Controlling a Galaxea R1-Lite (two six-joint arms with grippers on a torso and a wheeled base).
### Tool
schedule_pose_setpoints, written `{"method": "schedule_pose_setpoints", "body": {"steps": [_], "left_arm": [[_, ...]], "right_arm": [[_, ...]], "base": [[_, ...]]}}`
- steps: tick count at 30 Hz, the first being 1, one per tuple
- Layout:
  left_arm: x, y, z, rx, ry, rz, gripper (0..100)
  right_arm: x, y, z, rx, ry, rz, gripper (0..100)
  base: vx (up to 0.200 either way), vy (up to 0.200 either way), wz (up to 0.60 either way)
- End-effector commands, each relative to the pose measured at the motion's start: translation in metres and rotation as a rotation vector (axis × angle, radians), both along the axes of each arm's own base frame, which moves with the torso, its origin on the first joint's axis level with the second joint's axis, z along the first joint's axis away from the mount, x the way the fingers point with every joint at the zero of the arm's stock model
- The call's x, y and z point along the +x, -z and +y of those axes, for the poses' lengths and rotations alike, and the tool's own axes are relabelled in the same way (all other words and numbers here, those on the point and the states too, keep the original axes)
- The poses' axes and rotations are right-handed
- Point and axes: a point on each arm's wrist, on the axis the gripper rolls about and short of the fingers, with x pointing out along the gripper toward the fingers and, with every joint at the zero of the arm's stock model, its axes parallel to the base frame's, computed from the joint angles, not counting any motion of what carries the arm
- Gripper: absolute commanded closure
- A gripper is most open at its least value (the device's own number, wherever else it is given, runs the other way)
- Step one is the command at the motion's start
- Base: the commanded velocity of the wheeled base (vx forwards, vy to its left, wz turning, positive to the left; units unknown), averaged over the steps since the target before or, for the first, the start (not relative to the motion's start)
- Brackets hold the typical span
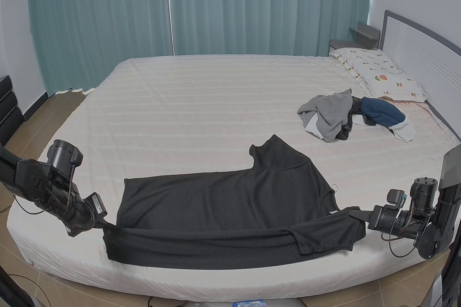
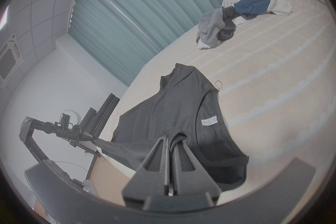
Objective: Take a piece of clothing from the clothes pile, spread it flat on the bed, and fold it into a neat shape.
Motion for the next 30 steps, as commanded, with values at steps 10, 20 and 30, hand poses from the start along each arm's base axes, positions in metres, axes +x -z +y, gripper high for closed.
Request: {"method": "schedule_pose_setpoints", "body": {"steps": [10,20,30], "left_arm": [[-0.039,-0.010,0.000,-0.029,0.020,-0.008,100],[-0.050,-0.008,-0.001,-0.018,0.053,0.046,100],[-0.050,-0.007,0.001,-0.001,0.089,0.087,100]], "right_arm": [[-0.023,-0.015,0.000,-0.008,-0.001,-0.026,100],[-0.025,-0.016,0.000,-0.016,0.010,-0.009,100],[-0.042,-0.023,0.005,-0.072,-0.049,0.048,100]], "base": [[0.000,0.000,0.00],[0.000,0.000,0.00],[0.000,0.000,0.00]]}}
